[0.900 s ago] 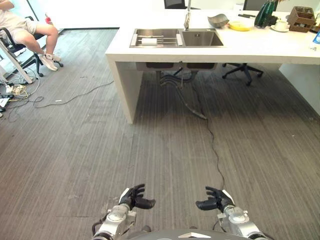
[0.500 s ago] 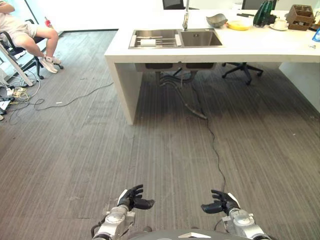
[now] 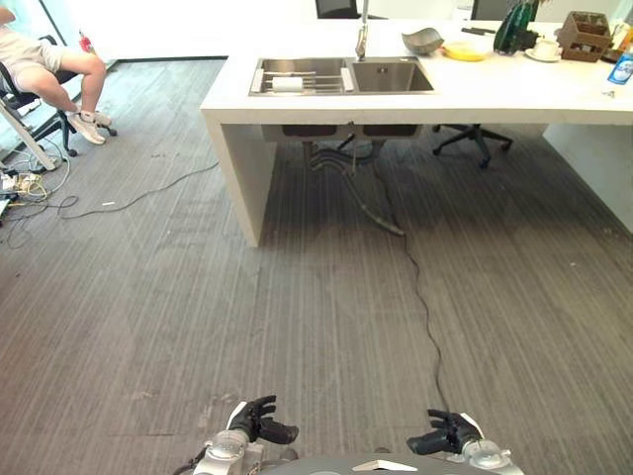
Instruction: Place the dishes in the dishwasher.
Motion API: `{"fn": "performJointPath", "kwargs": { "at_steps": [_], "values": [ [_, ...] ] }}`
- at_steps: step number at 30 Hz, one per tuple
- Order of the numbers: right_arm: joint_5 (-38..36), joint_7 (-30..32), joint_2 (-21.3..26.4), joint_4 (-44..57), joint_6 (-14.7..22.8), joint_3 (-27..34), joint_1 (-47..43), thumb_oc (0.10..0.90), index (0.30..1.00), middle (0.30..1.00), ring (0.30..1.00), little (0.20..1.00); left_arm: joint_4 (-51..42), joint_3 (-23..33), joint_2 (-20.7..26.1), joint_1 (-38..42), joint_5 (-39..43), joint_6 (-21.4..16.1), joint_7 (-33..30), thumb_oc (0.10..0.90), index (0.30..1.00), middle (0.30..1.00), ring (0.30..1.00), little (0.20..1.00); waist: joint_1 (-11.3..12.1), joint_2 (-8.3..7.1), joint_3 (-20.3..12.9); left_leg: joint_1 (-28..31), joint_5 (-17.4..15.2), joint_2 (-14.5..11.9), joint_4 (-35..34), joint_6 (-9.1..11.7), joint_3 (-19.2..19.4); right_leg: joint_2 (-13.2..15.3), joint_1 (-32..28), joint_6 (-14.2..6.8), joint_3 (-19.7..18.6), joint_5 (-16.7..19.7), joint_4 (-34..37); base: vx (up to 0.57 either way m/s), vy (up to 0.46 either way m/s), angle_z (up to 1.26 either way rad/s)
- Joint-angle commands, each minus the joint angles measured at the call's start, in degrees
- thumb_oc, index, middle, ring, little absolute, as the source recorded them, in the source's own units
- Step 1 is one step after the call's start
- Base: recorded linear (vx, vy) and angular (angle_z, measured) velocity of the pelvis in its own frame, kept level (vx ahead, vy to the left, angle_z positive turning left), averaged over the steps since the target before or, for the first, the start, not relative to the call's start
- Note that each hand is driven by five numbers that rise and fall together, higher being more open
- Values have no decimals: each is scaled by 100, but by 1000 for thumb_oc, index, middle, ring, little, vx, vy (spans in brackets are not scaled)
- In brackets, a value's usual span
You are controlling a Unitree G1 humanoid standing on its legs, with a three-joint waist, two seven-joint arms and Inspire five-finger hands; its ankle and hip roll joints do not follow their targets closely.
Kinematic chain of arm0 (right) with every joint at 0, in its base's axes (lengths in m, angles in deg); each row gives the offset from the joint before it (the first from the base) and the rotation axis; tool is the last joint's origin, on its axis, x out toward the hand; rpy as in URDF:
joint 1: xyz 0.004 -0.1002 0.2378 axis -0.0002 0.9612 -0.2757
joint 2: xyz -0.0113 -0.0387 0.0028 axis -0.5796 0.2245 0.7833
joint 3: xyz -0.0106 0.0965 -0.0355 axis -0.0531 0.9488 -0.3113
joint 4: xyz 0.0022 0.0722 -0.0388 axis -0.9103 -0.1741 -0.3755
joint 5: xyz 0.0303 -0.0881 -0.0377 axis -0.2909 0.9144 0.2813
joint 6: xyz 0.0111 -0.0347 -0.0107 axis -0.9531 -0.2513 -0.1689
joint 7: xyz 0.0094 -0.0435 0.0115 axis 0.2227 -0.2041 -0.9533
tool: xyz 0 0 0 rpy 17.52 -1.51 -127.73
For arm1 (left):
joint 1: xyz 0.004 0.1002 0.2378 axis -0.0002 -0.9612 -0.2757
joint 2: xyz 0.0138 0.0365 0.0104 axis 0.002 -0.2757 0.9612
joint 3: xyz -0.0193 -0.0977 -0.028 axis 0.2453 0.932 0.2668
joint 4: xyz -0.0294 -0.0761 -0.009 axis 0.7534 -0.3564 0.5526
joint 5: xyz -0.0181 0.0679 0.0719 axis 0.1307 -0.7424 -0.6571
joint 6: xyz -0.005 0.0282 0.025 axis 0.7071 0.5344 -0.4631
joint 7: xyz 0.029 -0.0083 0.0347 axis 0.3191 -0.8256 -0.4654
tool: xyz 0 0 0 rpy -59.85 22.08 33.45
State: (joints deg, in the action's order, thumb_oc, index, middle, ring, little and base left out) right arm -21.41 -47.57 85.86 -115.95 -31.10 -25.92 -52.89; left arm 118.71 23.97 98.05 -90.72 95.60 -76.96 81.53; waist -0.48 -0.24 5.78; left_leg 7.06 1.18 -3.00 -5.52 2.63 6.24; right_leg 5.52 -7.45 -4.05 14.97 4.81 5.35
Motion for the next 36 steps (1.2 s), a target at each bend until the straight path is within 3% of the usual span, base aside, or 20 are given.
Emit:
{"fn": "performJointPath", "kwargs": {
  "at_steps": [1, 2, 3, 4, 6, 12, 16, 27, 36],
  "values": [
    [78, 0, 177, -73, 125, 36, -536, 800, 900, 900, 900, 900, 113, -328, -73, 534, -134, -214, 14, 800, 900, 900, 900, 900, -18, 48, 180, -47, -238, 177, 52, -144, 306, 261, 490, -382, -200, -420, -1207, -53, 90, 1],
    [16, -32, 177, -28, 110, 4, -630, 800, 900, 900, 900, 900, 106, -377, -42, 646, -152, -213, 40, 800, 900, 900, 900, 900, -131, 49, 323, -50, -185, 202, 52, -239, 181, 112, 799, -449, -957, -460, -1690, -47, 66, -6],
    [16, -32, 176, -29, 110, 4, -632, 800, 900, 900, 900, 900, 107, -377, -42, 648, -152, -213, 40, 800, 900, 900, 900, 900, -124, 51, 309, -69, -178, 198, 52, -237, 188, 107, 818, -447, -963, -447, -1682, -45, 25, -4],
    [-56, -54, 173, -103, 112, -8, -680, 800, 900, 900, 900, 900, 191, -426, -7, 743, -260, -210, 62, 800, 900, 900, 900, 900, -140, 62, 321, -96, -156, 213, 65, -291, 137, -38, 853, -409, -1484, -566, -1612, -14, -10, 5],
    [-126, -64, 148, -168, 141, -5, -624, 800, 900, 900, 900, 900, 324, -438, 19, 740, -395, -211, 68, 800, 900, 900, 900, 900, -105, 38, 250, -72, -210, 243, 100, -323, 111, -35, 660, -325, -1578, -594, -1281, 19, -51, 12],
    [-213, -105, 72, -290, 154, 23, -455, 800, 900, 900, 900, 900, 559, -392, -59, 667, -452, -194, 108, 800, 900, 900, 900, 900, 32, -4, 106, 6, -255, 202, 122, -274, -4, -80, 360, -293, -1469, -514, -722, 54, -81, 5],
    [-192, -132, 63, -400, 166, 17, -346, 800, 900, 900, 900, 900, 781, -362, -177, 617, -424, -194, 136, 800, 900, 900, 900, 900, 71, -47, 105, 44, -297, 222, 135, -243, -407, -141, 257, -274, -1479, -460, -526, 25, -50, -12],
    [-237, -136, -73, -577, 190, 52, -170, 800, 900, 900, 900, 900, 1145, -84, -244, 571, -271, -140, 91, 800, 900, 900, 900, 900, -13, -89, -23, 4, -253, 158, 52, -74, -163, -60, 22, -333, -1178, -320, -35, 1, -5, -1],
    [-65, -123, -26, -480, 148, -63, -338, 800, 900, 900, 900, 900, 953, -178, -184, 651, -345, -169, -69, 800, 900, 900, 900, 900, -9, -80, -40, 87, -372, 230, 52, -123, -204, -56, 39, -355, -1262, -247, -35, 23, 4, -4]
  ]
}}
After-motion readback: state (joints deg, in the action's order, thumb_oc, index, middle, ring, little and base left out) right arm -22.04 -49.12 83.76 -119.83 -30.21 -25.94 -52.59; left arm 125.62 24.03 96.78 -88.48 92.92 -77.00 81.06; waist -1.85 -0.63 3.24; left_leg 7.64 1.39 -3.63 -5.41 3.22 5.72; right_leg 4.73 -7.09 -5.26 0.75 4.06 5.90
